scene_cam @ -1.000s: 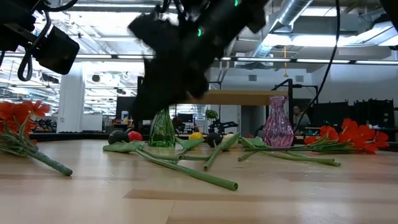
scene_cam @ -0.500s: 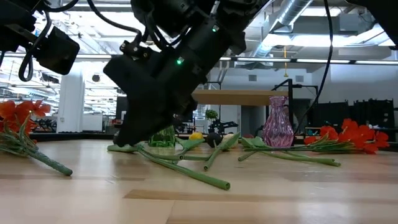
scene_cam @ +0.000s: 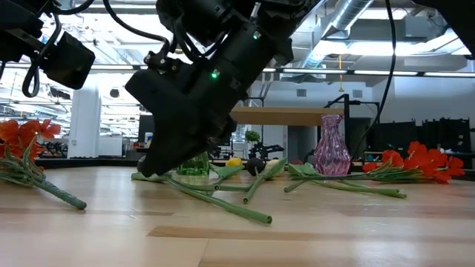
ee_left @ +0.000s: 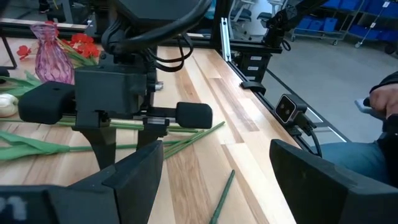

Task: Pick and place flowers into a vace then onto a shelf
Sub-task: Put the bottom black tulip into the green vase

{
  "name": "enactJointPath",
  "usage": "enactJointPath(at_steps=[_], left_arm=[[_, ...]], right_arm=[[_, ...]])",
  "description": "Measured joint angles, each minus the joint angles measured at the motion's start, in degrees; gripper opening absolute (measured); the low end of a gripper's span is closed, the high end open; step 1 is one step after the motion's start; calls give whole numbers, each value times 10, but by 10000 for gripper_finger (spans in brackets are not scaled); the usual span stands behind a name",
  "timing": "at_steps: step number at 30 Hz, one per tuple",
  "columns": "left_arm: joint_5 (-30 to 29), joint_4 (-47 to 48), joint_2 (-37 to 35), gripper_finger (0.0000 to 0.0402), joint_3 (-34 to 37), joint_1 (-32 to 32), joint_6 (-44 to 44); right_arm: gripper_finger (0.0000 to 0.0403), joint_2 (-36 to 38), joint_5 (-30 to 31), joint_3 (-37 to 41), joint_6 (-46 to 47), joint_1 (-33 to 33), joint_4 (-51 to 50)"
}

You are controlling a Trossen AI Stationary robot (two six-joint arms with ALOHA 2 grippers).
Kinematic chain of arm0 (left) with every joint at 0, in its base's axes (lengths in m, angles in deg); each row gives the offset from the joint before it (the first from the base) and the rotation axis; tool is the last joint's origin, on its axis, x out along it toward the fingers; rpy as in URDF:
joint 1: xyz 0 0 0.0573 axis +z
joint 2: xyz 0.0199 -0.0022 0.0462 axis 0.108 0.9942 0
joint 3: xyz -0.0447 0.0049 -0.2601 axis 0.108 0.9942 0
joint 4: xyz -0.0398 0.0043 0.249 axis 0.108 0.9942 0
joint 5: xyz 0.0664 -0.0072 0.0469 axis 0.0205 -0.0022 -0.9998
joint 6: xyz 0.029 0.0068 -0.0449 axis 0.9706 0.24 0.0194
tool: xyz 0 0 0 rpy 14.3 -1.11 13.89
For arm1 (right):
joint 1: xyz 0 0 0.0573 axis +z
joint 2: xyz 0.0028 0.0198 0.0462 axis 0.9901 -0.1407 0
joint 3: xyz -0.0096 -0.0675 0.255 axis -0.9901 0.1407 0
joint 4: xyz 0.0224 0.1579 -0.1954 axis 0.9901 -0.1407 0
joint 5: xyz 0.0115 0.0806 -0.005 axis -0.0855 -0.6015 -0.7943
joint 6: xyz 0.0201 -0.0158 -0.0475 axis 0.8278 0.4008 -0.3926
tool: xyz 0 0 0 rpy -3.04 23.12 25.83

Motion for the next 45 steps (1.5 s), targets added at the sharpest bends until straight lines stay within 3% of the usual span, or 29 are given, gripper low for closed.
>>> enactJointPath(at_steps=[18, 40, 45], left_arm=[[0, 0, 0, 284, 0, 0, -1], [1, 0, 0, 284, 1, 0, -1], [1, 0, 0, 284, 1, 0, -1]], right_arm=[[113, 2, 28, -42, -13, -10, -67], [112, -40, 23, -44, 32, -6, -56], [83, -41, 21, -44, 33, -6, -55]])
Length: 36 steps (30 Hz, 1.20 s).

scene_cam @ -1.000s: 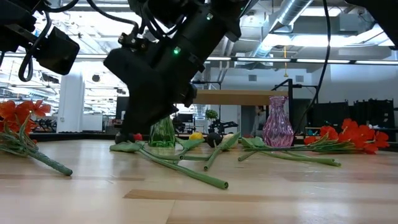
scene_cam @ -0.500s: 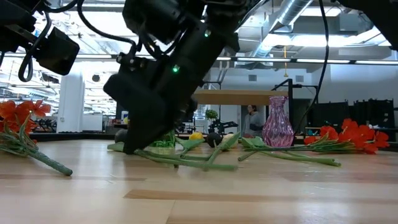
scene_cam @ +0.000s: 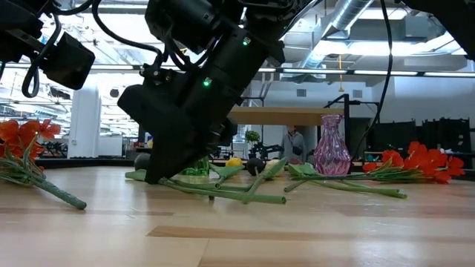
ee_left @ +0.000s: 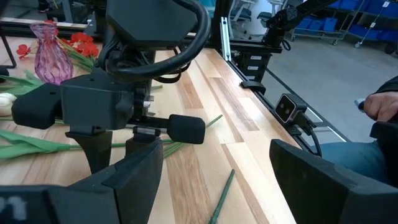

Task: Pick and place flowers into a vace then onto a shelf
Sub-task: Put the bottom black tulip into the green vase

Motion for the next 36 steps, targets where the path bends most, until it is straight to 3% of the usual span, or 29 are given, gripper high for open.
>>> enactJointPath(at_steps=[7, 15, 25, 36], left_arm=[[0, 0, 0, 284, 0, 0, 0], [0, 0, 0, 284, 0, 0, 0], [0, 0, 0, 284, 0, 0, 0], [0, 0, 0, 284, 0, 0, -5]], right_arm=[[7, 0, -5, 1, 34, -1, 11], [3, -1, -4, -4, 45, 5, 7], [0, -8, -16, -88, 51, 29, -55], [0, -6, 90, -176, 89, 35, -196]])
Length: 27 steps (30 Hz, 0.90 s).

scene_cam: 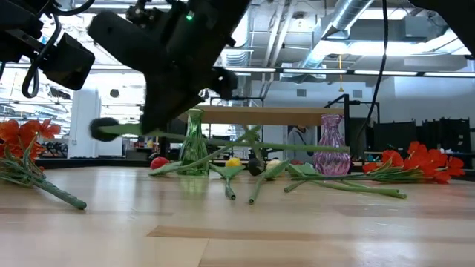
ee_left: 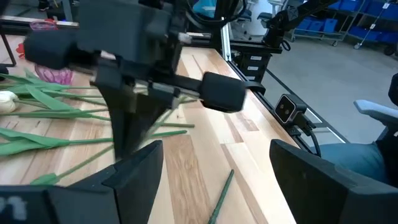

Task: Pick and place flowers into a vace then onto a shelf
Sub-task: Put the bottom black tulip into the green vase

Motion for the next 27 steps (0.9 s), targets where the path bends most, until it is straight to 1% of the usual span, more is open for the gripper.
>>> enactJointPath(at_steps=[4, 12, 21, 27], left_arm=[[0, 0, 0, 284, 0, 0, 0], [0, 0, 0, 284, 0, 0, 0], [0, 0, 0, 284, 0, 0, -4], [0, 3, 0, 284, 0, 0, -5]], right_arm=[[0, 0, 49, -22, 16, -1, -58], [0, 1, 77, -77, 16, 10, -119], [0, 2, 155, -175, 31, 46, -233], [0, 29, 219, -176, 62, 82, -252]])
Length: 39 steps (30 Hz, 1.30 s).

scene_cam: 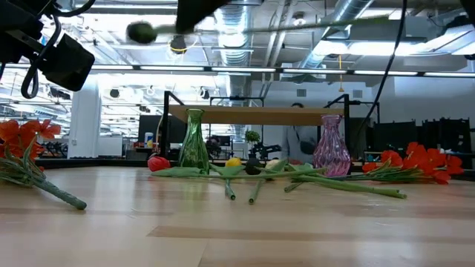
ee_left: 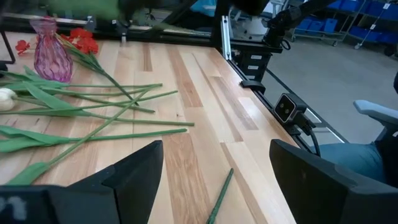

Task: Pick and place flowers into a vace then onto a shelf
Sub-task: Put the bottom black tulip into the green vase

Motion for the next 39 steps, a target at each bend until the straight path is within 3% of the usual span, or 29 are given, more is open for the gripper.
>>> enactJointPath(at_steps=[7, 12, 15, 25, 34, 39], left_arm=[[0, 3, 0, 284, 0, 0, -1], [0, 3, 0, 284, 0, 0, -3], [0, 2, 0, 284, 0, 0, -3], [3, 2, 0, 284, 0, 0, -3], [8, 15, 0, 284, 0, 0, -18], [5, 16, 0, 284, 0, 0, -18]], right_arm=[[0, 14, 117, 1, 9, 54, 29], [0, 18, 136, 1, -36, 71, 104], [0, 16, 109, 1, -84, 70, 167], [0, 14, -66, 28, -282, 63, 422], [0, 34, -47, 29, -339, 56, 467], [0, 46, -74, 29, -435, 69, 549]])
